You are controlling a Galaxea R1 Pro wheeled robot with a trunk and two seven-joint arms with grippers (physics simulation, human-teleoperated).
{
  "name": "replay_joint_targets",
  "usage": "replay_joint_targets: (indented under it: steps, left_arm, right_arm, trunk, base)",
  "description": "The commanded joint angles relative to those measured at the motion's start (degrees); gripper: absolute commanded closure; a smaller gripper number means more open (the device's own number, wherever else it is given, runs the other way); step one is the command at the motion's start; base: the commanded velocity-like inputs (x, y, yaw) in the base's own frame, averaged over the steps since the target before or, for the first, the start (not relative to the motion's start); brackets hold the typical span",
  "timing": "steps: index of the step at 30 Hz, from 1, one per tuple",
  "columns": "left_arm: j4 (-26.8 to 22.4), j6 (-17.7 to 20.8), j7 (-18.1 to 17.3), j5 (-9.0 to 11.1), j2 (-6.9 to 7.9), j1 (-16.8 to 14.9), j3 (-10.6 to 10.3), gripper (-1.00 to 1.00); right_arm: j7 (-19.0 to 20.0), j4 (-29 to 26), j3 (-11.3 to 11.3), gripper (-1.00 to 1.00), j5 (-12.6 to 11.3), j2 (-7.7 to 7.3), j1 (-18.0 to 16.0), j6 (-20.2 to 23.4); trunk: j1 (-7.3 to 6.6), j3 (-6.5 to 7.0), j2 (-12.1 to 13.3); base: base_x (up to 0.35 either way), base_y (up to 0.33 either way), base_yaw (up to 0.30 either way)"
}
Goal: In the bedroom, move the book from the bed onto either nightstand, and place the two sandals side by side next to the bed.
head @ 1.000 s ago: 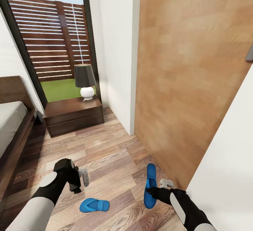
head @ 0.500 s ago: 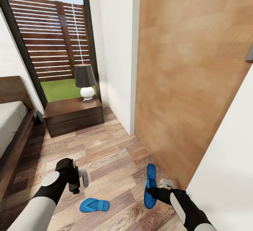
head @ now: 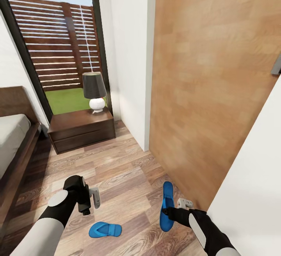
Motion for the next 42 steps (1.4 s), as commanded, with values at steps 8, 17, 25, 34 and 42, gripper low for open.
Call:
replay_joint_targets:
  steps: [8, 17, 25, 34, 42]
  left_arm:
    - [0.2, 0.6, -0.3, 0.1, -0.10, 0.0, 0.1, -1.00]
    - [0.3, 0.5, -0.1, 0.2, -0.83, 0.1, 0.1, -1.00]
    - [0.3, 0.6, -0.1, 0.1, -2.03, 0.2, 0.1, -1.00]
    - [0.2, 4.5, 0.0, 0.0, -2.97, 0.2, 0.0, -1.00]
    - [0.2, 6.0, 0.0, 0.0, -3.02, 0.2, 0.0, -1.00]
  right_arm:
    - [0.0, 0.0, 0.0, 1.00, -0.2, 0.01, 0.0, 0.2]
    - [0.0, 0.0, -0.1, 1.00, -0.2, 0.06, 0.0, 0.2]
    - [0.0, 0.0, -0.1, 1.00, -0.2, 0.05, 0.0, 0.2]
    - [0.1, 0.0, -0.1, 1.00, -0.2, 0.05, 0.0, 0.2]
    - [0.2, 0.0, -0.1, 1.00, -0.2, 0.00, 0.0, 0.3]
  trunk:
    - [-1.77, 1.38, 3.2]
    - [-2.43, 1.92, 4.4]
    - [-2.43, 1.92, 4.4]
    - [-2.43, 1.92, 4.4]
    - [-1.55, 1.21, 2.8]
  base:
    - [0.000, 0.000, 0.000]
    - [0.000, 0.000, 0.000]
    - [0.000, 0.000, 0.000]
    - [0.000, 0.000, 0.000]
    - [0.000, 0.000, 0.000]
